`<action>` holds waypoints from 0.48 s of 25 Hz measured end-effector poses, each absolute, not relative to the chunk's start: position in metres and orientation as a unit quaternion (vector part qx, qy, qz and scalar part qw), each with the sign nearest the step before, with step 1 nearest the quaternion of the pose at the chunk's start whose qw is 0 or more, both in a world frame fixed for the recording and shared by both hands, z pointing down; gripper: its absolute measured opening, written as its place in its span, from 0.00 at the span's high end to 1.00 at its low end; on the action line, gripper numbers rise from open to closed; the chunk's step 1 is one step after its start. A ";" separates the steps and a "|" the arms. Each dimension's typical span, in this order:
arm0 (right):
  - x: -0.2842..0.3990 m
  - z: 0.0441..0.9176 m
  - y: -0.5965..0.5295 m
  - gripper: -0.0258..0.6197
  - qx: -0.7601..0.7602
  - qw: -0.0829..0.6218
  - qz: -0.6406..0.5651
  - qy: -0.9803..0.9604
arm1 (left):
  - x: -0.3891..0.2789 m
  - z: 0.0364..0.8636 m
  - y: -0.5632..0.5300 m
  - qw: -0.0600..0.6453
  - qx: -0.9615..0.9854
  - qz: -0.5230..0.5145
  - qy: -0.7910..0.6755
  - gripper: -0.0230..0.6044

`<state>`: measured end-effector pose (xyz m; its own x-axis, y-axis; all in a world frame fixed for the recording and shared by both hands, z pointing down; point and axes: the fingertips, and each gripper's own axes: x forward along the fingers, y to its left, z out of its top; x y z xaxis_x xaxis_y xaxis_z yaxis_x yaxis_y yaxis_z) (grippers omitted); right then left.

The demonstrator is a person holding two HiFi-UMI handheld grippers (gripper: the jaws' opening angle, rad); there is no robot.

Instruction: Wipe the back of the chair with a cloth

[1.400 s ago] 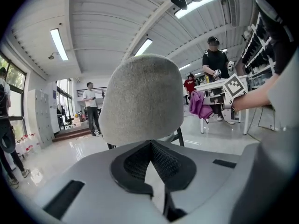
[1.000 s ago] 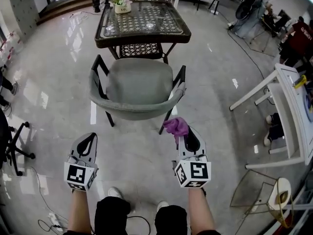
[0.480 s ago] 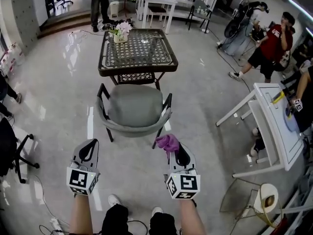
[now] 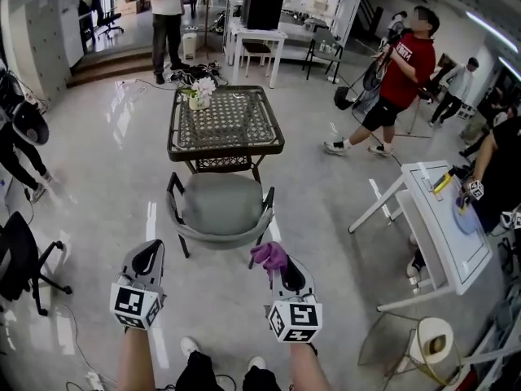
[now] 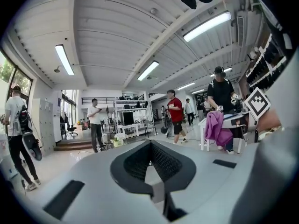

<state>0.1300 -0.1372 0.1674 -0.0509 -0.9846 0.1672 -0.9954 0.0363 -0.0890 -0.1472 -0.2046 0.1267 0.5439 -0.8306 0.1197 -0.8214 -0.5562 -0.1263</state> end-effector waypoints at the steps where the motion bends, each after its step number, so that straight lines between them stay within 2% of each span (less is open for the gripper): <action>1: 0.128 0.159 -0.136 0.84 0.687 0.027 0.091 -0.721 | -0.148 0.118 -0.203 0.024 -0.877 -0.077 0.473 0.95; 12: 0.116 0.100 -0.122 0.84 0.675 0.005 0.100 -0.731 | -0.165 0.043 -0.175 0.036 -0.864 -0.051 0.500 0.95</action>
